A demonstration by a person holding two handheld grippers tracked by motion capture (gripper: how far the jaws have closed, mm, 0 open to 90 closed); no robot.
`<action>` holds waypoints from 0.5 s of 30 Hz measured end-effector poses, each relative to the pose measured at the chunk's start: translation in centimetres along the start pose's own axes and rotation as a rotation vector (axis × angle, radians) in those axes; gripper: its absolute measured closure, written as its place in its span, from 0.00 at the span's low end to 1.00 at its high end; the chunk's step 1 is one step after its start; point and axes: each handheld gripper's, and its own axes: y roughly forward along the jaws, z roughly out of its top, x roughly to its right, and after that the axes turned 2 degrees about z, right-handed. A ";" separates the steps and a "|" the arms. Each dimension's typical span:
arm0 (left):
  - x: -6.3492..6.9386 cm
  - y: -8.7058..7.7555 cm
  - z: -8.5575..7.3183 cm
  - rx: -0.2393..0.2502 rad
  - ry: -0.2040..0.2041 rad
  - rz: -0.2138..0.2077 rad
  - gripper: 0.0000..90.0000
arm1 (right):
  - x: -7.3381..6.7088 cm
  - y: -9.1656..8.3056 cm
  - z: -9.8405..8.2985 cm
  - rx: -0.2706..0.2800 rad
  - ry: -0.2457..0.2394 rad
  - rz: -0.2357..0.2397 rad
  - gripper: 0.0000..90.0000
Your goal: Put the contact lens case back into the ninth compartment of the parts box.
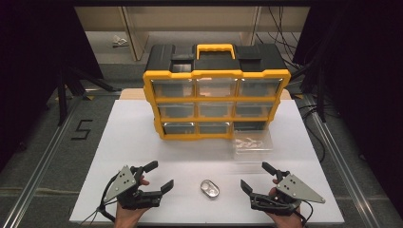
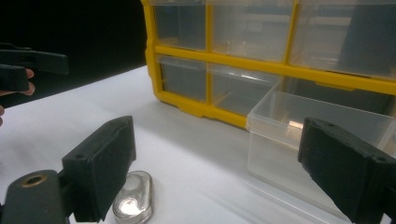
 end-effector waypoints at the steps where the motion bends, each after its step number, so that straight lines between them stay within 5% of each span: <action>1: 0.0 0.0 0.0 0.001 0.001 0.000 0.18 | 0.0 0.0 0.0 -0.002 -0.001 0.002 0.13; 15: 0.0 0.0 0.0 0.003 -0.002 -0.002 0.18 | 0.0 0.1 0.0 -0.007 -0.003 0.006 0.13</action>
